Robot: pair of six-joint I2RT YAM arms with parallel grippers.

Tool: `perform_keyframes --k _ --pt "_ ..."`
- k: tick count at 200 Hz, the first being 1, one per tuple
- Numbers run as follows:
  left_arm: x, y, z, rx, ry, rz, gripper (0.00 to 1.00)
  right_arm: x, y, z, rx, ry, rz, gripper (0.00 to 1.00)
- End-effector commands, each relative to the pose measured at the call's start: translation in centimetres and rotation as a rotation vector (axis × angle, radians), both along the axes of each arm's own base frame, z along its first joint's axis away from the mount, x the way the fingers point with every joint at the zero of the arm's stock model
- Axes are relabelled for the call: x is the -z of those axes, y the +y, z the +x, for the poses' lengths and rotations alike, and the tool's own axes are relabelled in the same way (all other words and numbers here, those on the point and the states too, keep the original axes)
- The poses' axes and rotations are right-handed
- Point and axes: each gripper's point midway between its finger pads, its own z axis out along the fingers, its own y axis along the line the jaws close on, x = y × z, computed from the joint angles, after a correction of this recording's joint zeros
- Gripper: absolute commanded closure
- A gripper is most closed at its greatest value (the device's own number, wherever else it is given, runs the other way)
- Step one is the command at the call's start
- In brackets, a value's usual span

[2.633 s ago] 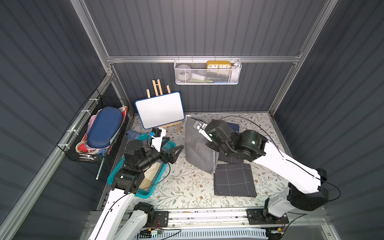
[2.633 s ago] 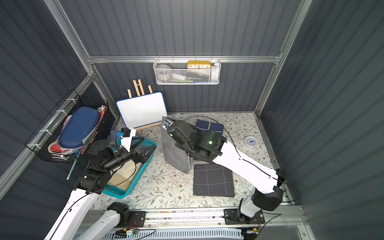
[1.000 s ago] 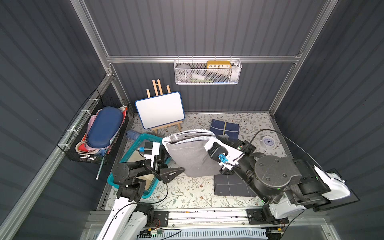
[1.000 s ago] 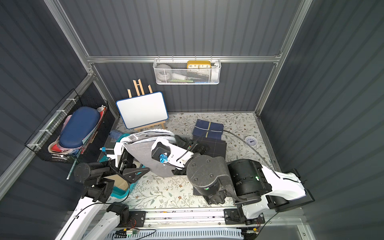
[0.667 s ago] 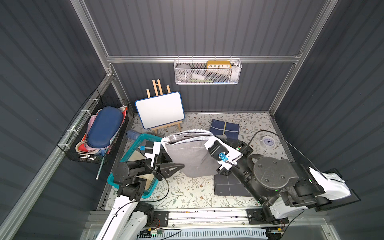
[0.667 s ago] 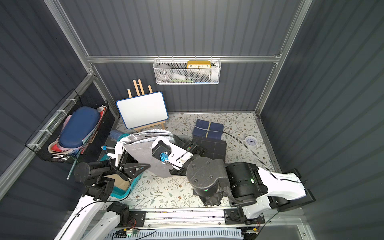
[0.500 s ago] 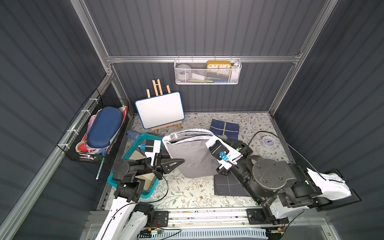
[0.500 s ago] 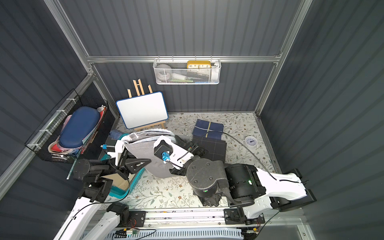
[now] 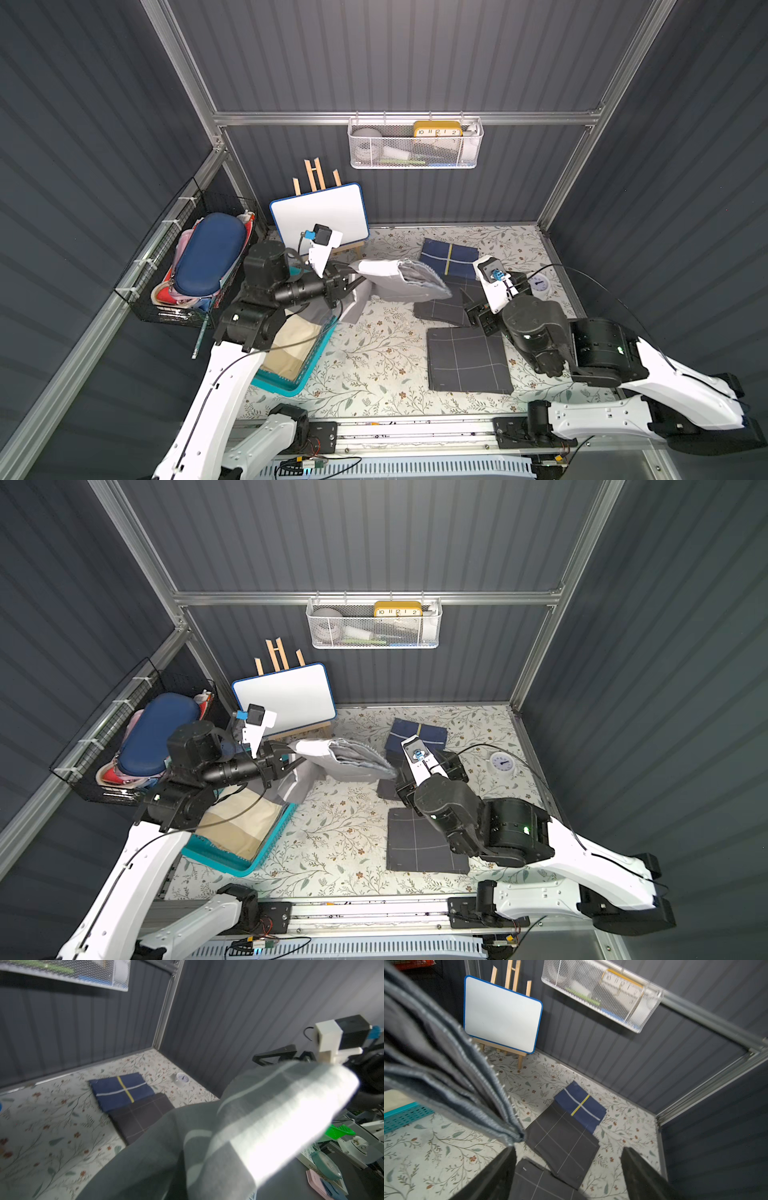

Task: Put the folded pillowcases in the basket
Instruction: Place the pillowcase in the basket.

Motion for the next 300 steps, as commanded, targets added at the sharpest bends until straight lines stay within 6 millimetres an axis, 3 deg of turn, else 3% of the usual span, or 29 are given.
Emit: perform_keyframes --k 1,30,48,67,83,105,137,174,215,263,300 --pt "3.0 2.2 0.9 -0.147 0.167 0.177 1.0 2.7 0.3 0.1 -0.007 0.104 0.062 0.12" --pt "8.4 5.8 3.6 -0.387 0.358 0.397 1.0 4.7 0.2 0.4 -0.003 0.144 0.086 0.11" --pt "12.0 10.0 4.3 -0.6 0.5 0.594 1.0 5.5 0.4 0.5 -0.006 0.154 0.091 0.11" --pt "11.2 12.5 4.8 -0.76 0.482 0.628 1.0 6.1 0.4 0.5 -0.002 0.16 0.084 0.11" --pt "9.6 13.8 4.8 -0.85 0.463 0.605 1.0 6.7 0.4 0.5 -0.004 0.165 0.075 0.11" --pt "9.1 15.5 4.2 -0.96 0.481 0.617 1.0 7.1 0.5 0.6 -0.008 0.166 0.067 0.11" --pt "7.1 16.9 3.1 -1.038 0.432 0.584 1.0 7.3 0.6 0.4 -0.02 0.169 0.069 0.11" --pt "7.6 17.1 2.0 -1.026 0.458 0.612 1.0 7.5 0.1 0.3 -0.021 0.16 0.076 0.1" --pt "10.7 17.7 0.4 -1.01 0.519 0.697 1.0 7.3 -0.2 0.0 -0.022 0.159 0.106 0.1" --pt "14.2 16.2 1.4 -0.915 0.57 0.726 1.0 6.8 -0.6 -0.4 -0.031 0.16 0.135 0.1" --pt "15.4 16.5 1.4 -0.927 0.627 0.783 1.0 6.8 -1.5 -0.6 -0.02 0.153 0.151 0.1"
